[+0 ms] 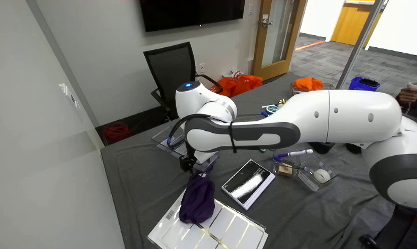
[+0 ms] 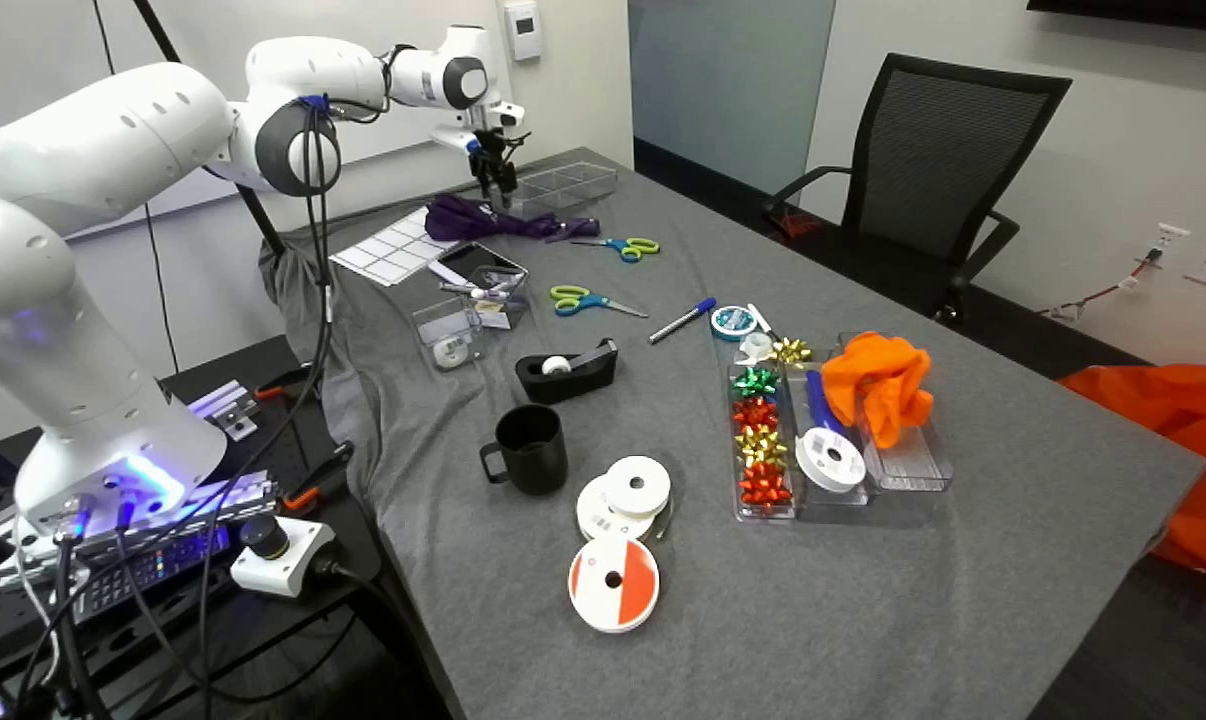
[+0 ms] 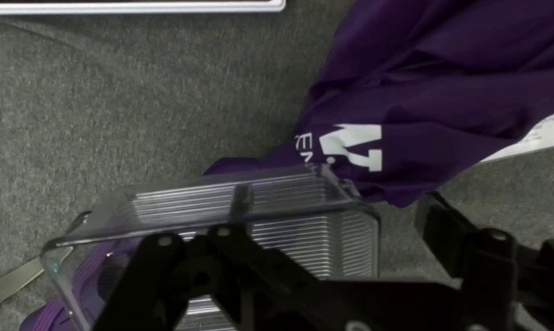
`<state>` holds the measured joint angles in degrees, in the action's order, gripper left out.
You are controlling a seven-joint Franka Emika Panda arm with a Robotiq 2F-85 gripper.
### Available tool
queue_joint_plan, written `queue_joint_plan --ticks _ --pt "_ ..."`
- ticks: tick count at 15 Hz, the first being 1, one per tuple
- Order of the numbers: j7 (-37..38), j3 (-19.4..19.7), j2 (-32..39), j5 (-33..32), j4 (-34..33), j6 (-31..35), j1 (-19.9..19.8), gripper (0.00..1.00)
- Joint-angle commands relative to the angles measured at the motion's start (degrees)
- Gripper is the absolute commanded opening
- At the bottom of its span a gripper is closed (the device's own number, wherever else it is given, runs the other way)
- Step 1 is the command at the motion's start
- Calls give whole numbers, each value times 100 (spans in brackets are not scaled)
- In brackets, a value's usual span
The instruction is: Move the purple umbrella forward and move the clear case to the right
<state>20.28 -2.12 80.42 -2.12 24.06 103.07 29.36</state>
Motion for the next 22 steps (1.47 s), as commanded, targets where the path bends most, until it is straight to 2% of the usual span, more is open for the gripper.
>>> queue_joint_plan --ticks 1,5,6,7,9,10,11,22 --pt "148 56 -148 -36 274 -7 12 59" --pt "287 68 -139 -44 282 -9 15 31" --pt "286 78 274 -34 -462 -351 28 23" --pt "321 69 -120 -46 283 -48 18 17" --pt "375 67 -105 -43 281 -68 26 3" --pt "421 80 276 -26 -464 -440 46 0" --pt "498 78 -139 -45 270 -121 39 0" --pt "1627 147 -703 -121 149 -460 75 1"
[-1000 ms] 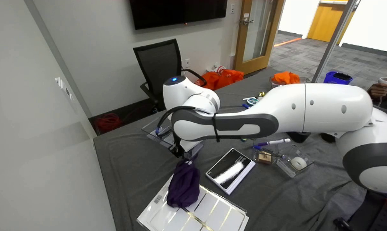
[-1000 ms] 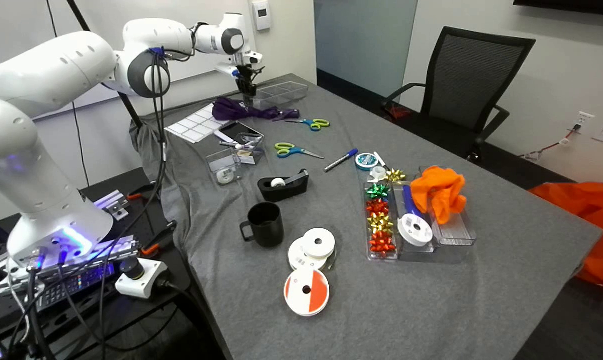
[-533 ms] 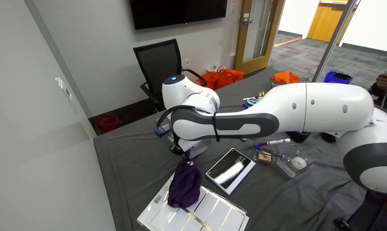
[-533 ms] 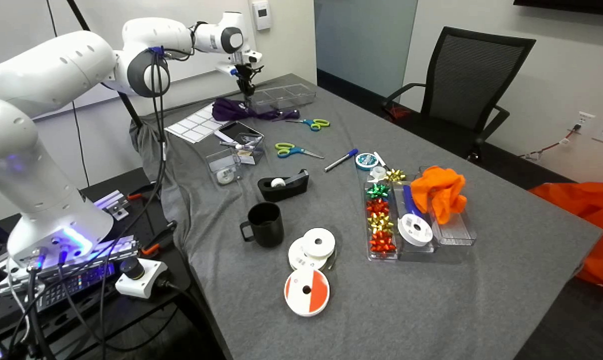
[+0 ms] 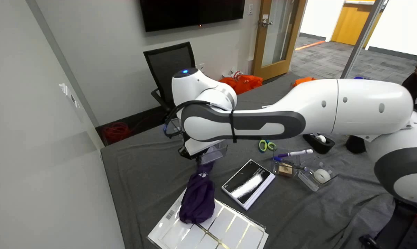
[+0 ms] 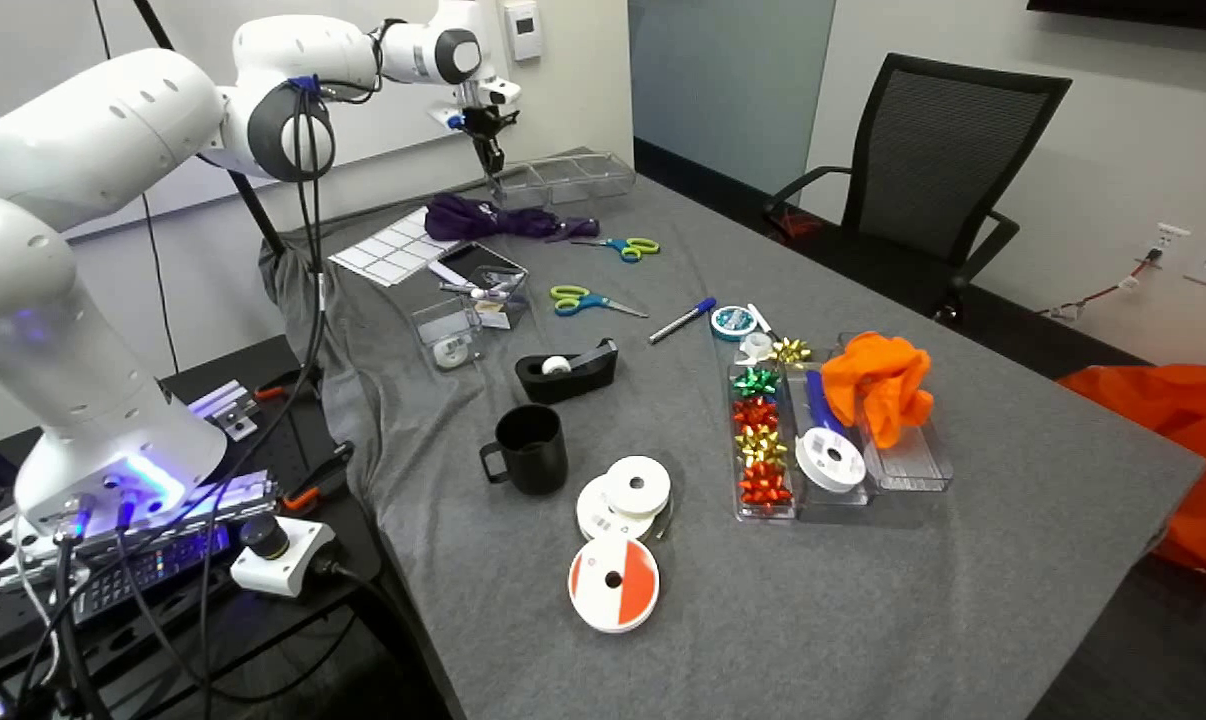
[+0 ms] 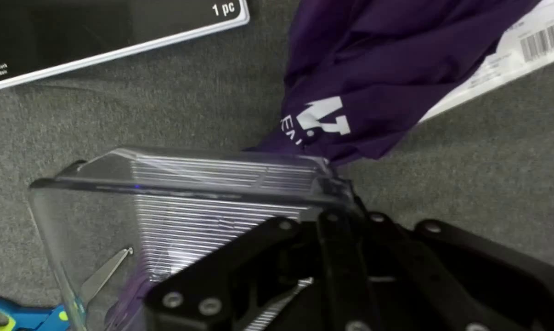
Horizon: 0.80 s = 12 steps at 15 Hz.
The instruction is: Move the purple umbrella forward and move the clear case to the right
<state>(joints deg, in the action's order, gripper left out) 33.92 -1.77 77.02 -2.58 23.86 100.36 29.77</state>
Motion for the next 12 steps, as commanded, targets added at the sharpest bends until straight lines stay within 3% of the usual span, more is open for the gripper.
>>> queue_joint_plan --ticks 1,7,8,9,12 --pt "330 130 -410 -99 169 -201 39 1" --pt "414 214 -512 -257 71 -306 -54 1" --pt "362 230 -147 -186 -570 -501 -115 1" --pt "373 197 -445 -210 -26 -257 -158 1" --pt "368 157 -328 -186 -91 -232 -195 4"
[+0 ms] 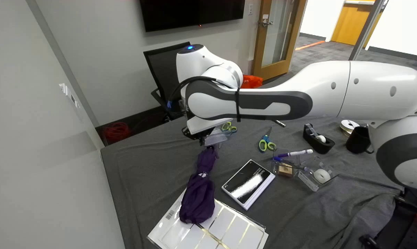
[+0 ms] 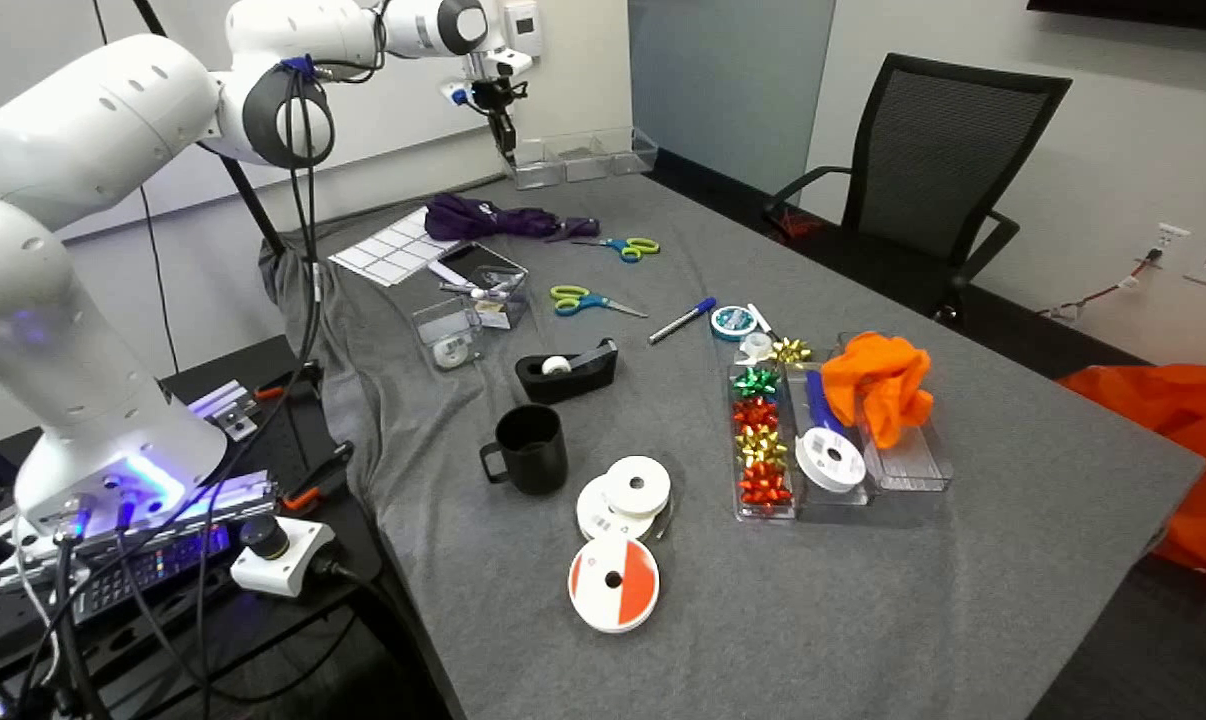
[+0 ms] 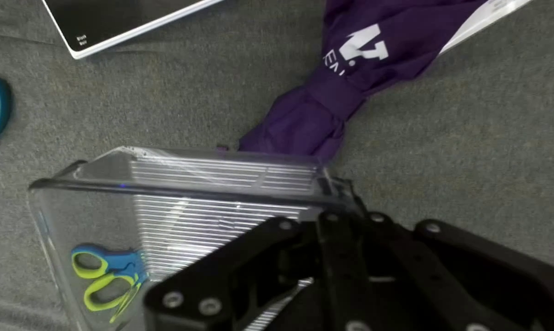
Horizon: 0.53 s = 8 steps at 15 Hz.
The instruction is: Move the purple umbrella forward and move the clear case to the right
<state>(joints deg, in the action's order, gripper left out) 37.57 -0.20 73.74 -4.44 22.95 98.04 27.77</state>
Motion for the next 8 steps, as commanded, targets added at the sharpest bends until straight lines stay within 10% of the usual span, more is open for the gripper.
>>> queue_joint_plan --ticks 1,8 --pt "-20 0 4 0 0 0 -44 4" --pt "-43 0 8 1 0 0 -75 1"
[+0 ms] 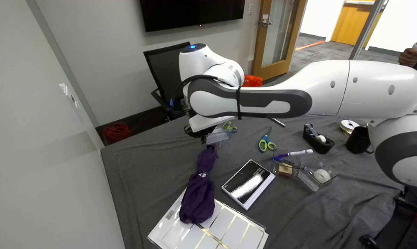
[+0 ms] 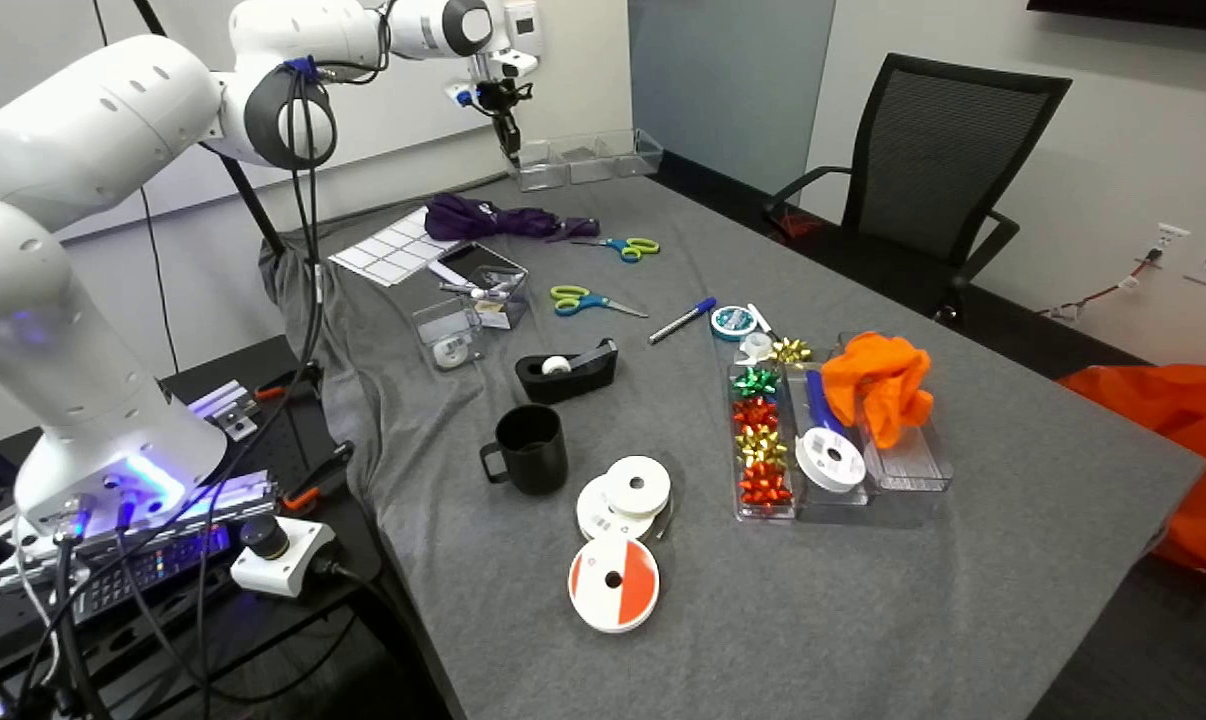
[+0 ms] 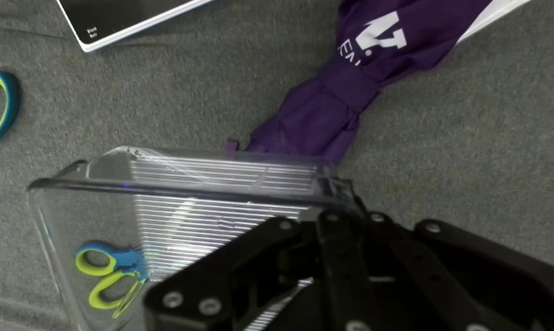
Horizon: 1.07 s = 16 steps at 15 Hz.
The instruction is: Move the purple umbrella forward and move the clear case to the right
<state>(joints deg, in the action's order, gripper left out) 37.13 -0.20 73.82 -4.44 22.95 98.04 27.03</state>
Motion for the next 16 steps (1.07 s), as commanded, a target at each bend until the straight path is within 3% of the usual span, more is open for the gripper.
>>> queue_joint_plan --ticks 1,2,4,6,11,16 --pt "-79 -10 27 9 -20 -13 -40 1" --pt "-231 44 341 48 -527 -163 -134 1" --pt "-360 55 436 52 -599 -102 -270 1" --pt "-512 83 257 37 -163 150 -411 1" --pt "-1016 105 449 45 -222 386 -797 1" --pt "-2073 24 675 63 -201 446 -1004 1"
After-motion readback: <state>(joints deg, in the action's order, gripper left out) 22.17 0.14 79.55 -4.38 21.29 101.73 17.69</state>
